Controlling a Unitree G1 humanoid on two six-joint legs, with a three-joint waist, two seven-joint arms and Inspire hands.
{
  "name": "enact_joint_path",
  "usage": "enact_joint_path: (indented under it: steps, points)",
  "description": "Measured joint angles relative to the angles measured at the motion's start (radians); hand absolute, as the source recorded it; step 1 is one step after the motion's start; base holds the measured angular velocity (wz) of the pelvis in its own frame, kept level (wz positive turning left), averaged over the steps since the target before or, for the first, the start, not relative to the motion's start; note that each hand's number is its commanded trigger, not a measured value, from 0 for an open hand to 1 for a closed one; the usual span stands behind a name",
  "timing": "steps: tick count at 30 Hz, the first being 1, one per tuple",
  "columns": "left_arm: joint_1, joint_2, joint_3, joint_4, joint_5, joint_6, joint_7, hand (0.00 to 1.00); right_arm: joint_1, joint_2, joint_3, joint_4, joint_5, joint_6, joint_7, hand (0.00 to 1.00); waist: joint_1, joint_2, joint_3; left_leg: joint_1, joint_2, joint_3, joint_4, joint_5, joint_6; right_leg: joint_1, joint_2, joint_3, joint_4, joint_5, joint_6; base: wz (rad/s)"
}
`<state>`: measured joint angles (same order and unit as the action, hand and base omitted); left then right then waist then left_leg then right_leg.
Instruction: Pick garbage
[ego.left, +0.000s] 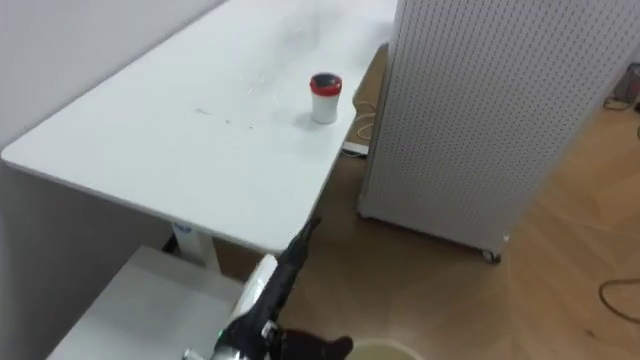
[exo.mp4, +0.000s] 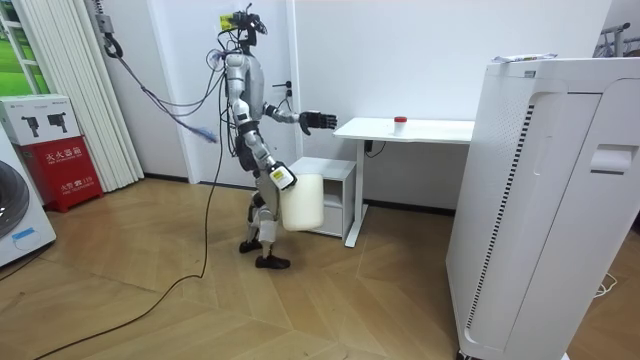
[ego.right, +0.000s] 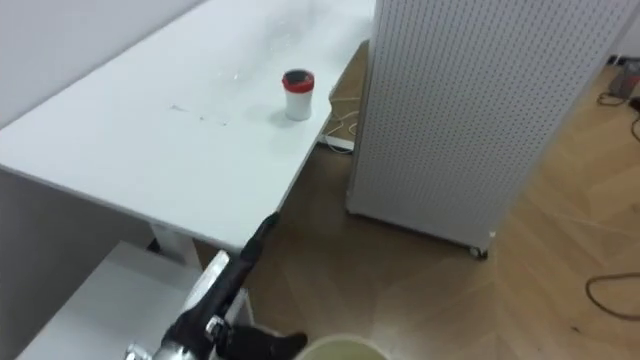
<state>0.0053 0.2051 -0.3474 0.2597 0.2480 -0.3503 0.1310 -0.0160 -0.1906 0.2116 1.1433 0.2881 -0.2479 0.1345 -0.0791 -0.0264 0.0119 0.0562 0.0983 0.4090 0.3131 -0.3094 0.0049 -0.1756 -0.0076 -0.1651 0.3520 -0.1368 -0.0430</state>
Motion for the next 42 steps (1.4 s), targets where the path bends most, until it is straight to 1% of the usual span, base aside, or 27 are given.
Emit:
enact_joint_path:
  steps: [3,5,7,9,10,12,14,18,20,22,23,24,25,27,28,30,31,32,33,34,35,36,37,38,40,41,42]
  points:
    - [0.013,0.002,0.036,-0.028,-0.001,-0.001,0.023,0.0,0.01,0.001,0.002,-0.022,-0.022,0.0,0.001,1.0,0.008,0.0,-0.0001,0.029,0.01,0.004,0.004,-0.005,-0.008,0.021,0.009,0.0,-0.011,-0.006,-0.01,-0.12]
    - [0.017,0.005,0.062,-0.042,0.0,-0.007,0.04,0.0,0.008,0.001,0.0,-0.023,-0.044,0.0,0.009,1.0,0.012,-0.001,0.0001,0.03,0.002,-0.018,0.009,-0.002,-0.014,0.02,0.022,0.012,-0.011,-0.007,-0.012,-0.17]
    - [0.038,0.006,0.088,-0.071,-0.001,-0.007,0.057,0.0,0.014,0.001,0.0,-0.026,-0.061,0.0,0.013,1.0,0.038,0.0,-0.0007,0.037,-0.007,-0.091,0.019,0.001,-0.018,0.019,0.041,0.059,-0.006,-0.009,-0.017,-0.59]
    - [0.091,0.003,0.132,-0.125,-0.001,-0.022,0.075,0.0,0.039,0.001,0.002,-0.057,-0.062,0.001,0.026,1.0,0.072,0.007,-0.0062,0.042,-0.02,-0.229,0.037,0.001,-0.018,0.026,0.069,0.133,-0.009,0.0,-0.029,-0.93]
    - [0.103,0.001,0.141,-0.129,-0.002,-0.032,0.085,0.0,0.043,0.0,0.002,-0.063,-0.062,0.001,0.029,1.0,0.075,0.01,-0.008,0.042,-0.023,-0.258,0.044,0.001,-0.018,0.028,0.077,0.149,-0.01,0.003,-0.031,-0.8]
    - [0.132,0.001,0.15,-0.131,0.0,-0.043,0.121,0.0,0.057,-0.001,0.004,-0.072,-0.063,0.001,0.031,1.0,0.081,0.013,-0.0099,0.028,-0.043,-0.359,0.086,0.001,-0.019,0.037,0.087,0.193,-0.008,0.007,-0.035,-0.52]
    - [0.133,-0.001,0.15,-0.131,0.001,-0.055,0.148,0.0,0.065,-0.002,-0.005,-0.072,-0.063,0.001,0.03,1.0,0.067,0.014,-0.01,0.017,-0.057,-0.415,0.027,0.002,-0.022,0.039,0.086,0.196,-0.003,0.009,-0.034,-0.09]
    - [0.133,0.006,0.166,-0.131,0.003,-0.082,0.221,0.0,0.079,-0.001,-0.018,-0.099,-0.076,0.001,0.031,1.0,0.058,0.009,-0.01,0.027,-0.052,-0.388,-0.053,0.009,-0.019,0.017,0.089,0.166,0.01,0.008,-0.031,-0.1]
    - [0.134,0.008,0.179,-0.131,0.002,-0.083,0.239,0.0,0.095,-0.002,-0.018,-0.123,-0.078,0.001,0.032,1.0,0.068,0.006,-0.0103,0.037,-0.043,-0.374,-0.051,0.005,-0.022,0.019,0.083,0.124,0.012,0.005,-0.039,-0.22]
    - [0.135,0.012,0.193,-0.13,-0.003,-0.086,0.25,0.0,0.107,-0.001,-0.017,-0.144,-0.079,0.0,0.03,1.0,0.077,0.004,-0.0063,0.039,-0.042,-0.362,-0.001,-0.009,-0.034,0.018,0.086,0.12,0.033,-0.02,-0.049,-0.17]
    - [0.137,0.014,0.194,-0.127,-0.007,-0.086,0.254,0.0,0.109,0.0,-0.014,-0.143,-0.075,0.0,0.028,1.0,0.08,-0.003,0.0028,0.015,-0.043,-0.352,0.093,-0.011,-0.038,0.024,0.085,0.135,0.051,-0.043,-0.056,-0.16]
    - [0.147,0.009,0.189,-0.12,-0.017,-0.089,0.254,0.0,0.114,-0.005,-0.014,-0.141,-0.076,0.0,0.027,1.0,0.086,0.001,0.0048,-0.029,-0.039,-0.359,0.226,-0.007,-0.039,0.039,0.088,0.159,0.056,-0.057,-0.052,-0.23]
    - [0.152,0.007,0.189,-0.118,-0.019,-0.089,0.254,0.0,0.114,-0.007,-0.014,-0.14,-0.078,0.0,0.027,1.0,0.091,0.004,0.0061,-0.052,-0.037,-0.364,0.29,0.0,-0.041,0.042,0.09,0.165,0.066,-0.063,-0.056,-0.32]
    - [0.157,-0.007,0.189,-0.085,-0.023,-0.09,0.253,0.0,0.116,-0.006,-0.006,-0.139,-0.081,0.004,0.02,1.0,0.099,0.007,0.0135,-0.164,-0.044,-0.405,0.519,0.055,-0.048,0.07,0.105,0.197,0.103,-0.088,-0.081,-0.24]
    - [0.157,-0.008,0.188,-0.082,-0.023,-0.09,0.253,0.0,0.116,-0.004,-0.006,-0.139,-0.08,0.007,0.014,1.0,0.094,0.008,0.0115,-0.195,-0.05,-0.414,0.535,0.053,-0.045,0.07,0.108,0.201,0.11,-0.096,-0.084,0.0]
    - [0.154,-0.019,0.187,-0.081,-0.031,-0.093,0.253,0.0,0.116,-0.002,-0.008,-0.139,-0.08,0.022,-0.006,1.0,0.096,0.002,0.0107,-0.328,-0.096,-0.422,0.494,0.05,-0.031,0.071,0.11,0.231,0.121,-0.117,-0.078,-0.11]
    - [0.154,-0.02,0.187,-0.079,-0.039,-0.095,0.253,0.0,0.116,-0.002,-0.007,-0.139,-0.08,0.026,-0.01,1.0,0.108,0.0,0.0101,-0.351,-0.104,-0.423,0.447,0.052,-0.033,0.073,0.11,0.241,0.121,-0.119,-0.078,-0.44]
    - [0.154,-0.02,0.192,-0.076,-0.042,-0.096,0.255,0.0,0.116,-0.002,-0.005,-0.139,-0.078,0.031,-0.017,1.0,0.124,-0.001,0.0094,-0.386,-0.117,-0.425,0.322,0.077,-0.034,0.073,0.11,0.251,0.121,-0.124,-0.079,-0.53]
    - [0.154,-0.021,0.197,-0.072,-0.042,-0.097,0.258,0.0,0.116,-0.003,0.003,-0.139,-0.076,0.032,-0.023,1.0,0.139,-0.001,0.0091,-0.404,-0.122,-0.429,0.17,0.123,-0.035,0.073,0.11,0.253,0.133,-0.134,-0.086,-0.48]
    - [0.154,-0.021,0.199,-0.069,-0.042,-0.097,0.259,0.0,0.116,-0.004,0.005,-0.138,-0.075,0.032,-0.024,1.0,0.141,0.0,0.0086,-0.41,-0.125,-0.443,0.101,0.145,-0.039,0.072,0.113,0.253,0.141,-0.143,-0.089,-0.29]
    - [0.156,-0.023,0.199,-0.058,-0.042,-0.096,0.258,0.0,0.12,-0.004,0.005,-0.136,-0.074,0.035,-0.029,1.0,0.136,0.004,0.0061,-0.412,-0.132,-0.474,0.007,0.205,-0.038,0.075,0.116,0.253,0.159,-0.169,-0.088,-0.22]
    - [0.165,-0.024,0.202,-0.054,-0.043,-0.096,0.257,0.0,0.124,-0.004,0.006,-0.136,-0.076,0.039,-0.033,1.0,0.139,0.009,-0.004,-0.409,-0.129,-0.469,-0.007,0.269,-0.034,0.079,0.111,0.249,0.176,-0.203,-0.071,-0.15]
    - [0.167,-0.025,0.204,-0.054,-0.042,-0.096,0.255,0.0,0.125,-0.004,0.006,-0.136,-0.076,0.041,-0.036,1.0,0.139,0.008,-0.007,-0.408,-0.132,-0.465,-0.006,0.289,-0.03,0.081,0.108,0.247,0.178,-0.216,-0.06,-0.12]
    - [0.163,-0.029,0.208,-0.055,-0.042,-0.096,0.25,0.0,0.124,-0.004,0.007,-0.136,-0.077,0.041,-0.037,1.0,0.139,-0.002,-0.0054,-0.405,-0.137,-0.45,-0.006,0.307,-0.019,0.086,0.096,0.244,0.175,-0.23,-0.05,0.0]
    - [0.162,-0.035,0.213,-0.055,-0.041,-0.096,0.245,0.0,0.127,-0.005,0.004,-0.136,-0.077,0.042,-0.037,1.0,0.141,-0.016,-0.0009,-0.394,-0.153,-0.434,0.0,0.317,-0.003,0.108,0.072,0.245,0.166,-0.246,-0.039,0.0]
    - [0.162,-0.036,0.214,-0.057,-0.038,-0.096,0.237,0.0,0.135,-0.007,0.002,-0.138,-0.081,0.042,-0.039,1.0,0.143,-0.019,-0.0033,-0.392,-0.164,-0.428,0.031,0.32,0.01,0.129,0.058,0.244,0.161,-0.262,-0.039,0.0]
    - [0.163,-0.034,0.218,-0.064,-0.041,-0.096,0.228,0.0,0.141,-0.009,0.002,-0.139,-0.085,0.047,-0.04,1.0,0.146,-0.018,-0.003,-0.392,-0.165,-0.412,0.07,0.315,0.038,0.159,0.053,0.247,0.151,-0.279,-0.037,0.0]
